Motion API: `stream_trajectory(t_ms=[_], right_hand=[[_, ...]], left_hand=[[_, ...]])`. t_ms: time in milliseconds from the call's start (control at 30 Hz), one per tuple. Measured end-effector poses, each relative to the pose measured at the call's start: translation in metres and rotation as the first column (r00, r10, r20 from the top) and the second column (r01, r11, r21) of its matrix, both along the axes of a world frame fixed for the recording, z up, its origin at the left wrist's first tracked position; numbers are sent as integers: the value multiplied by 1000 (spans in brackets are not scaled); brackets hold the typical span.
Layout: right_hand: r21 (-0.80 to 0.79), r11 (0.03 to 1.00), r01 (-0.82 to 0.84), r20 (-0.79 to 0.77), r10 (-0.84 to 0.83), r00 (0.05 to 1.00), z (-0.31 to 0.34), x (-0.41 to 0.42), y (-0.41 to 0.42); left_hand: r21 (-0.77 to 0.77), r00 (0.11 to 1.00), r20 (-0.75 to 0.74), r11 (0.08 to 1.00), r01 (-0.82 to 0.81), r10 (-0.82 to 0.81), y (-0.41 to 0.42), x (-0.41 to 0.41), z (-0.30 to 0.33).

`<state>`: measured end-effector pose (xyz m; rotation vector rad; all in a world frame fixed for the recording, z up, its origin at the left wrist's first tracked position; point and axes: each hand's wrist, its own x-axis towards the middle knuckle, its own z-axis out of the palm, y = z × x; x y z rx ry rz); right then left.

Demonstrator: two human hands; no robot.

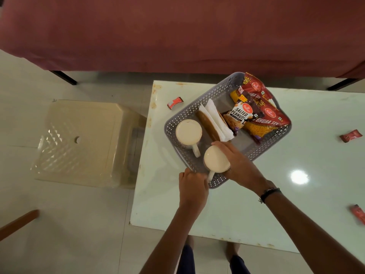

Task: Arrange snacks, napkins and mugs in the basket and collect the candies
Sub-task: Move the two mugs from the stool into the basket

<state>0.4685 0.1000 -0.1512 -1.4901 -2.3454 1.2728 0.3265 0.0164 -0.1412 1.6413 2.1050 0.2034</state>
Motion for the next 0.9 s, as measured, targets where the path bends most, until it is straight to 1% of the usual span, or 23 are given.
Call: stream_trajectory(t_ms=[33,67,133,167,233,300,333,400,467,533,700,800,900], right_hand=[[8,1000,-8,20,8,1000,0,0,2],[7,1000,-13,31,13,999,1,0,3],[-23,1000,-18,21,18,1000,3,-4,3],[-43,999,-5,14,6,1000,4,-6,1],[-45,998,45,14,-45,999,6,-10,-3],[-17,997,69,17,-69,997,8,-13,-4],[-8,999,50,11,-50,999,9,-14,-2],[14,999,-42,-19,42,999,13,-15,6],[64,990,-129,-17,130,991,16,-16,16],[98,981,-165,6,165,986,17,-17,22],[107,990,-93,-6,94,996,17,-20,11],[130,991,-39,-46,46,998,23,-17,8],[134,991,-4,-88,16,996,28,-7,6]], left_hand=[[23,997,52,998,-50,49,1,-2,3],[43,983,127,989,-140,134,3,-4,8],[73,898,287,927,-368,334,14,-9,19],[51,841,347,886,-460,416,21,-12,23],[-71,751,402,836,-544,524,33,-16,27],[-176,702,445,823,-541,556,41,-19,25],[-204,691,470,829,-521,550,43,-20,26],[-213,694,499,850,-481,518,43,-23,26],[-203,702,512,864,-462,495,41,-24,26],[-199,701,524,870,-451,484,38,-24,27],[-192,743,498,893,-408,447,31,-16,29],[-142,774,466,900,-412,428,33,-10,32],[-79,787,453,898,-434,420,34,-2,39]])
